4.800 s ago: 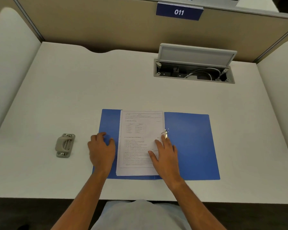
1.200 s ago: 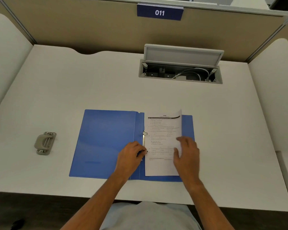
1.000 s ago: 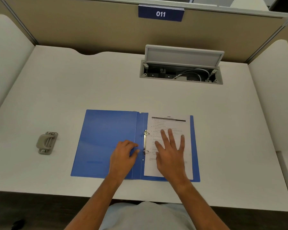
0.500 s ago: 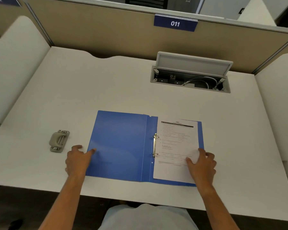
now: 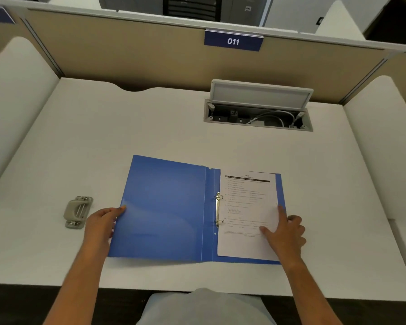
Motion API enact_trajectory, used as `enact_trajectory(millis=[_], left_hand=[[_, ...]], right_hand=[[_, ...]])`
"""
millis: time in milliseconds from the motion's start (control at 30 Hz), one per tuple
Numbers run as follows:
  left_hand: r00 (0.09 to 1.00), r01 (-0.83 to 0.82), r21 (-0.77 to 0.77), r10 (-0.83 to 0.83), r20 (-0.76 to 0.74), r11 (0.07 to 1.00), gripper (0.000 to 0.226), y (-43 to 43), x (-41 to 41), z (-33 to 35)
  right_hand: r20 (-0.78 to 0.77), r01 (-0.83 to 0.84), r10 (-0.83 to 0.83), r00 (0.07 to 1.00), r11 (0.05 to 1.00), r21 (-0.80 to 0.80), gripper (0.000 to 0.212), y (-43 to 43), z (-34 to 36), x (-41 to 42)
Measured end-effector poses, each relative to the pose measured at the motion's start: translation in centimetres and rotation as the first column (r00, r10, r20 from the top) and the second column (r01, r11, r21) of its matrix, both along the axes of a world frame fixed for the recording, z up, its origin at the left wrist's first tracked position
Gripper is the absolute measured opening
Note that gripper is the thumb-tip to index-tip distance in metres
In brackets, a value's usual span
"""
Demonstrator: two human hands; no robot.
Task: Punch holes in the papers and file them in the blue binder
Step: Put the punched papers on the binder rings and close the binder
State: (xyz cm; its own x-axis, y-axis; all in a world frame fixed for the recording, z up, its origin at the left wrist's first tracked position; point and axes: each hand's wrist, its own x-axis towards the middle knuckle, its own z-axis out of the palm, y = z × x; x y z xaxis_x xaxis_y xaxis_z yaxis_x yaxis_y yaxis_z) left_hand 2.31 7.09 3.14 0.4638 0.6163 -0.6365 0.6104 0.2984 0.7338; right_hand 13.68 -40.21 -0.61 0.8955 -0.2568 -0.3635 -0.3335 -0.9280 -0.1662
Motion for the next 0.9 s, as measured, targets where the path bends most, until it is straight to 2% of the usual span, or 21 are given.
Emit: enact_trajectory(millis=[67,133,300,400,500,600,700,900], left_hand=[[0.994,0.043,-0.062,-0.036,0.105,0.997,0.023,0.1,0.1,1.8],[0.977,0.102,-0.149,-0.07,0.203,0.984,0.01,-0.5,0.3,3.8],[0.897,0.205,-0.303,-0.055,0.438,0.931,0.033,-5.2,1.5,8.2],[0.855,0.268,-0.266,-0.101,0.509,0.926,0.037,-8.8,2.2,9.2],[0.766,0.424,-0.062,-0.321,0.558,0.904,0.026,-12.4,3.2,8.8],[0.675,0.533,0.129,-0.513,0.531,0.836,0.037,-15.5,4.0,7.8],[0.584,0.634,0.268,-0.676,0.448,0.725,0.045,-18.2,4.6,6.3],[0.507,0.754,0.387,-0.845,0.172,0.531,0.073,-20.8,5.1,1.5]], right_hand=[[0.016,-0.12,0.121,0.993,0.991,-0.061,0.085,0.1,-0.6,-0.5],[0.019,-0.151,0.153,0.988,0.987,-0.056,0.078,0.3,-0.9,-0.9],[0.085,-0.04,0.037,0.996,0.999,0.03,0.071,0.4,-1.1,-1.1],[0.11,0.063,-0.085,0.99,0.98,0.188,0.061,0.0,-0.7,-0.7],[0.096,0.154,-0.198,0.975,0.926,0.345,0.054,-1.0,-0.4,0.1],[0.093,0.209,-0.296,0.951,0.832,0.514,0.047,-2.3,-0.1,0.7],[0.028,0.297,-0.414,0.91,0.697,0.653,0.042,-3.3,0.8,1.2],[-0.218,0.455,-0.518,0.827,0.389,0.801,0.039,-5.3,2.2,1.7]])
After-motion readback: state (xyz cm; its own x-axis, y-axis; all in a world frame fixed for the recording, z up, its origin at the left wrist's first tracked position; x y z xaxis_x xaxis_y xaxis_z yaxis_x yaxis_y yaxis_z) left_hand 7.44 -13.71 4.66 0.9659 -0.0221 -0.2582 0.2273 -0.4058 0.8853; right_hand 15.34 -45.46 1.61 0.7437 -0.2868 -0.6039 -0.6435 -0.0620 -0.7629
